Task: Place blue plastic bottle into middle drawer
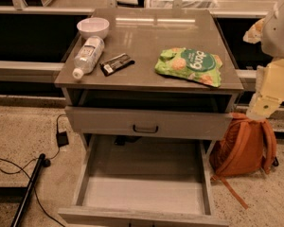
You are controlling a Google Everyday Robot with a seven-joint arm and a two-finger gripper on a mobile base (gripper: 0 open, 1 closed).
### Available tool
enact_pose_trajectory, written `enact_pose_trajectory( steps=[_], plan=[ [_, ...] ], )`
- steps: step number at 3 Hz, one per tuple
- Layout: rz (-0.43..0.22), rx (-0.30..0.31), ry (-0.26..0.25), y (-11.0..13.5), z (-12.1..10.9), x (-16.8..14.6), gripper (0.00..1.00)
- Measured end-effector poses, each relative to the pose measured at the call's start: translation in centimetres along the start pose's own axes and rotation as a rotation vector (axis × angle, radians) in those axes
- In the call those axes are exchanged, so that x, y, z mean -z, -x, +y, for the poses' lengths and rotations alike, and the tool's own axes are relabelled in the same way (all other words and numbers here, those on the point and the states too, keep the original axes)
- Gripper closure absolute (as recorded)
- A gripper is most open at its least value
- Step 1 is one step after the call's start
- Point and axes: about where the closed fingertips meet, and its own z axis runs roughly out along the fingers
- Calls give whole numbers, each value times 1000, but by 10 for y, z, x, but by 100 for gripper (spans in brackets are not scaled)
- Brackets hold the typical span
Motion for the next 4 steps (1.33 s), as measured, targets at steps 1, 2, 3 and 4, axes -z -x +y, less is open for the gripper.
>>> enact_pose_trajectory(
  steps=[1, 2, 3, 4],
  plan=[
    [32, 130, 6, 58, -24, -14, 0],
    [29, 193, -16, 89, -31, -18, 0],
    [29, 193, -16, 89, -31, -18, 0],
    [-40, 241, -2, 112, -34, -25, 0]
  ],
)
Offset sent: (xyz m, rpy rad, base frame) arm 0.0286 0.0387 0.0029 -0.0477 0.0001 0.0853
